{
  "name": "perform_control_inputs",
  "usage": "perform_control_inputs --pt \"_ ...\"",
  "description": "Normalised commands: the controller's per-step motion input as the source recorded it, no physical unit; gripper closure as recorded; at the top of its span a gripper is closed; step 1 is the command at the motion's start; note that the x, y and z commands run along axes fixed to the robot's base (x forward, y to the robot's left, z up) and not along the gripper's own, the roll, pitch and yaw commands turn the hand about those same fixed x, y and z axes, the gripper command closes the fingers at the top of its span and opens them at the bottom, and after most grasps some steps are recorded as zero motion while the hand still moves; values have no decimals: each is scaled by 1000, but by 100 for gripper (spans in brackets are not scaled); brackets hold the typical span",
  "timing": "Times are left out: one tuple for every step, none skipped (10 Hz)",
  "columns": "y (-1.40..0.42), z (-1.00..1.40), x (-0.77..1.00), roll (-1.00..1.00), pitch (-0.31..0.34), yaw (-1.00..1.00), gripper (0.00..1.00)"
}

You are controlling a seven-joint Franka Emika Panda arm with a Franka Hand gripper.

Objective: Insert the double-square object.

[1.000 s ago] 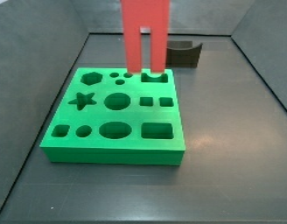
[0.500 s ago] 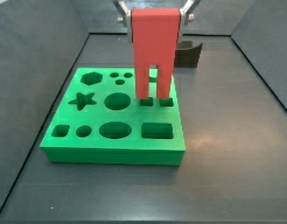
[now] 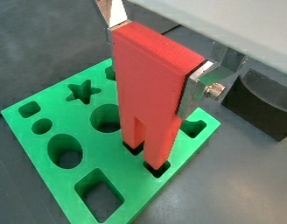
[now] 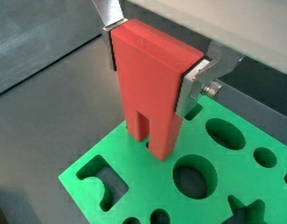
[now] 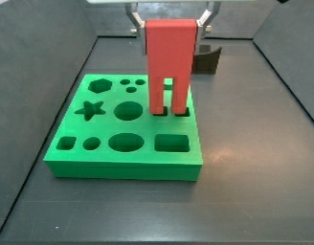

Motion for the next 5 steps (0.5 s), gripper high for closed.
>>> perform_control_inputs --pt "-40 -237 254 -116 0 0 100" --pt "-26 -209 154 -126 -19 0 100" --pt "-14 -140 0 -150 -76 0 100" --pt "0 -200 51 -89 -4 0 100" --pt "0 -286 0 -26 -6 0 100"
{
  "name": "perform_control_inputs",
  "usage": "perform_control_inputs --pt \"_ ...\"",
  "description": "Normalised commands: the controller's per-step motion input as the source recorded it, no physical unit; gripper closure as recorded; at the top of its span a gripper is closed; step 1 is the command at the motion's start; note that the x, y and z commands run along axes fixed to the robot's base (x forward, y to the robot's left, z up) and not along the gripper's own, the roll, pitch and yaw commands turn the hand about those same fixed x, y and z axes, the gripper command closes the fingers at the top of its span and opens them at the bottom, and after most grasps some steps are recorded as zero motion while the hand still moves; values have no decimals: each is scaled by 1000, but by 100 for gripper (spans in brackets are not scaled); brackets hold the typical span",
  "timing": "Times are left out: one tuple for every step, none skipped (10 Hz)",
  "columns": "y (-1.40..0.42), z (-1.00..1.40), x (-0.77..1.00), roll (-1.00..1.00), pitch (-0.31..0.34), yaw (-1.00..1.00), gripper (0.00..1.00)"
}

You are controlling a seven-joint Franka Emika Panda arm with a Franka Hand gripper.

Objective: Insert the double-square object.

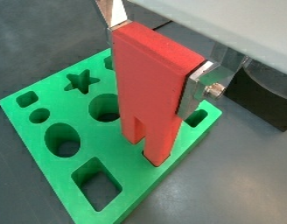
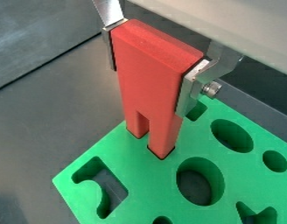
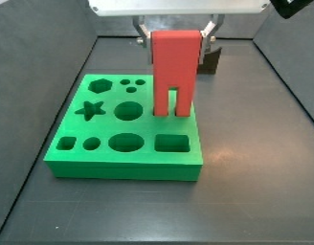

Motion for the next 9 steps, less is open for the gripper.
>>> perform_control_inputs --pt "0 -337 6 0 0 0 100" --pt "0 -346 51 0 0 0 100" --pt "0 -331 9 0 0 0 100" --pt "0 -329 20 -7 -6 0 100" --pt "0 -349 43 0 0 0 100" --pt "0 -311 0 9 0 0 100" --pt "-6 -274 3 59 0 0 100" --pt "-20 -103 0 19 -6 0 100" --pt "0 0 0 0 0 0 100"
